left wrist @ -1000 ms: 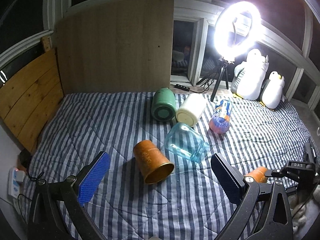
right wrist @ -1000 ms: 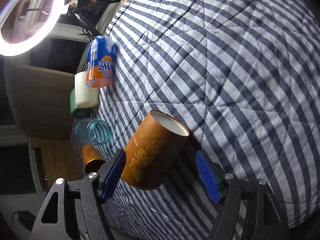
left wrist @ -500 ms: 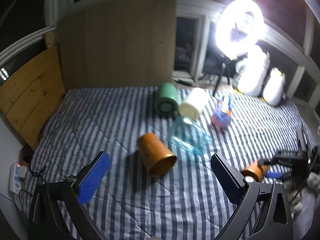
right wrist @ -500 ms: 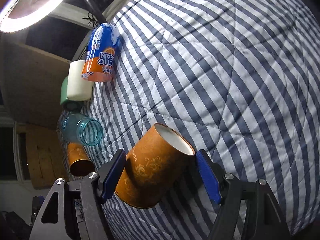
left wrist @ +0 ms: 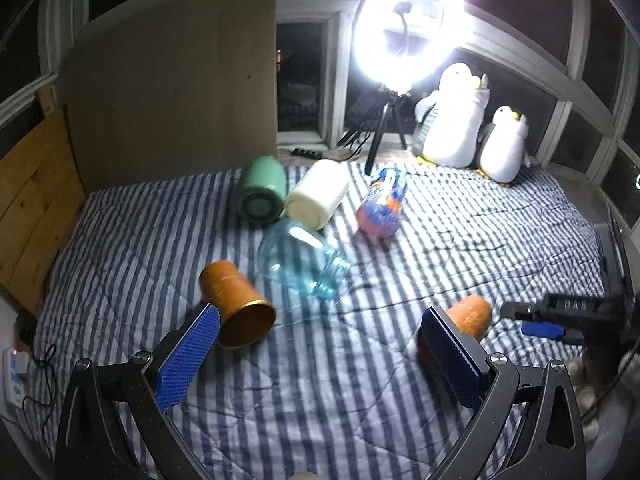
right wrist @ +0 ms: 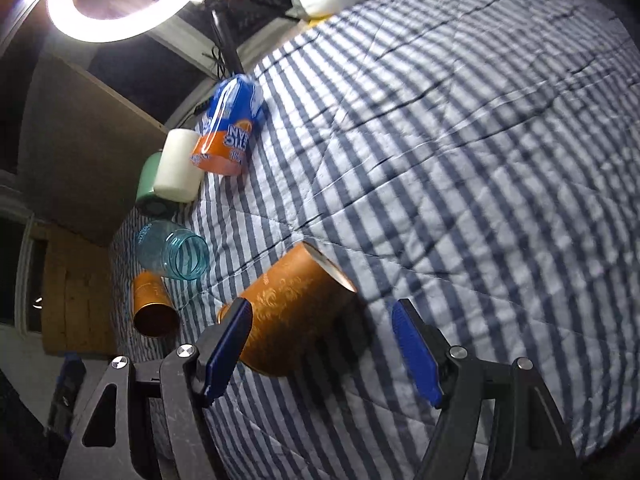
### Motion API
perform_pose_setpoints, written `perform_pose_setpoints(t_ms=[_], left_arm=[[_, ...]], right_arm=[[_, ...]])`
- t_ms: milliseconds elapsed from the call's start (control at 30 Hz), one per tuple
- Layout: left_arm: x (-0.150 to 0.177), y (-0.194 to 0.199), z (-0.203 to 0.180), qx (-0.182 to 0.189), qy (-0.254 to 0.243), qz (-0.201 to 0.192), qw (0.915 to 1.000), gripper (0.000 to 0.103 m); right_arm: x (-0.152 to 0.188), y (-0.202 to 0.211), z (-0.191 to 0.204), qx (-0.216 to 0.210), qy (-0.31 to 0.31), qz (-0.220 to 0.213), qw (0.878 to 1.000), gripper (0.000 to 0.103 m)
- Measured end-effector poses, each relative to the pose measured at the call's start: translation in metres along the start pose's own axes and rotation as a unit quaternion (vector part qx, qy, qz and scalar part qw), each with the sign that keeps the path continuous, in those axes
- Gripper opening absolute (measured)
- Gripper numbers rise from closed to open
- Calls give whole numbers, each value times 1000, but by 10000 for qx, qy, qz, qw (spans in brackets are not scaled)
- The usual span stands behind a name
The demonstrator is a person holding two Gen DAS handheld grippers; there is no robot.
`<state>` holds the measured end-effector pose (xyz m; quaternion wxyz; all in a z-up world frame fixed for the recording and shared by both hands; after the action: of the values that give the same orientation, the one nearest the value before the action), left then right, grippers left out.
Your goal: Flip cup upside down
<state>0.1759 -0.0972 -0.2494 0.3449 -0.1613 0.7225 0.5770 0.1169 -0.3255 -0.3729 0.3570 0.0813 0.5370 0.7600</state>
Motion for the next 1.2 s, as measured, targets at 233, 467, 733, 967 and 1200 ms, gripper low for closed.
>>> perform_pose_setpoints(t_ms=[233, 467, 733, 967, 1200], left_arm=[[-21, 16, -18, 26, -79, -345, 9994, 102], [-34, 23, -39, 158, -318, -424, 9985, 102], [-18, -8, -82, 598, -1023, 270, 9926, 102], [-4, -51, -114, 852, -1680, 990, 9771, 102], [18, -111, -153, 1262, -2368, 2160, 9388, 102]], right_arm=[[11, 42, 0, 417, 452, -613, 9962, 69], [19, 81, 13, 881, 1022, -1348, 9817, 69], [31, 100, 11, 1103, 1195, -1595, 9737, 69], [41, 107, -20, 1202, 921, -1609, 9753, 69], [50, 117, -49, 1290, 622, -1657, 9757, 69]])
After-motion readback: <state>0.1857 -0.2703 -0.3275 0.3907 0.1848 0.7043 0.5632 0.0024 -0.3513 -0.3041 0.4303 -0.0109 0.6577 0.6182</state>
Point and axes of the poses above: each gripper's, at about its wrist camera, not at the fingertips, and y roughly against the way its jaws point, z to its left, x to its underside, the point moved 6 cm from there along -y, roughly the way its jaws point, and after that the axes turned 4 degrees about x, right-handed, at the moved point
